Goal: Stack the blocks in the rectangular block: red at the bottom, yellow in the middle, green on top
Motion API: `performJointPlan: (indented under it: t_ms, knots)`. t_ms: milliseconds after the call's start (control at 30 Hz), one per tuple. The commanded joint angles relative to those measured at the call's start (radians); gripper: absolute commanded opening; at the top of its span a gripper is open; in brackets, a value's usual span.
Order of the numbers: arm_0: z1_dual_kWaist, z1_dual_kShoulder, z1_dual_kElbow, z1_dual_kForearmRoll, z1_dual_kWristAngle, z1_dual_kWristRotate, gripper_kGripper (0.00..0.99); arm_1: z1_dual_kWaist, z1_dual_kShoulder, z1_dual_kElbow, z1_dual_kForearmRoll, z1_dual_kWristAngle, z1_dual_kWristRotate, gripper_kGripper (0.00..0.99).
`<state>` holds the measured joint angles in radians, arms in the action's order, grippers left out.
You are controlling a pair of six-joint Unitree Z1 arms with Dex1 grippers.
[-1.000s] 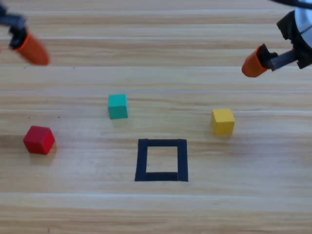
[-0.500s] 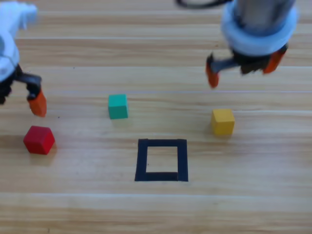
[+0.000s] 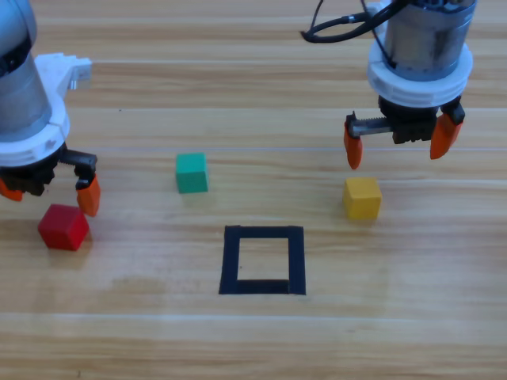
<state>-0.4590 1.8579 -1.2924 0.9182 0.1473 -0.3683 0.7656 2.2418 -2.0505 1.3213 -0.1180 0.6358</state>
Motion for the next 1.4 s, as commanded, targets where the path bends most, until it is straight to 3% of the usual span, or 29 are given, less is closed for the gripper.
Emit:
performJointPlan:
  t_ms: [33, 767, 1033, 1167, 1400]
  knots:
    - [0.079, 0.038, 0.054, -0.061, -0.038, 0.0, 0.959, -0.048, 0.084, 0.01, -0.028, 0.041, 0.012, 0.982]
    - [0.106, 0.109, 0.15, -0.199, -0.077, -0.003, 0.959, -0.065, 0.214, -0.077, -0.036, 0.057, -0.002, 0.946]
    - [0.106, 0.138, 0.177, -0.256, -0.077, 0.011, 0.902, -0.092, 0.246, -0.089, -0.036, 0.095, -0.004, 0.922]
    - [0.106, 0.132, 0.194, -0.283, -0.086, 0.028, 0.752, -0.108, 0.277, -0.109, -0.036, 0.123, -0.01, 0.922]
    - [0.106, 0.122, 0.194, -0.292, -0.087, 0.039, 0.278, -0.108, 0.314, -0.128, -0.036, 0.141, -0.019, 0.884]
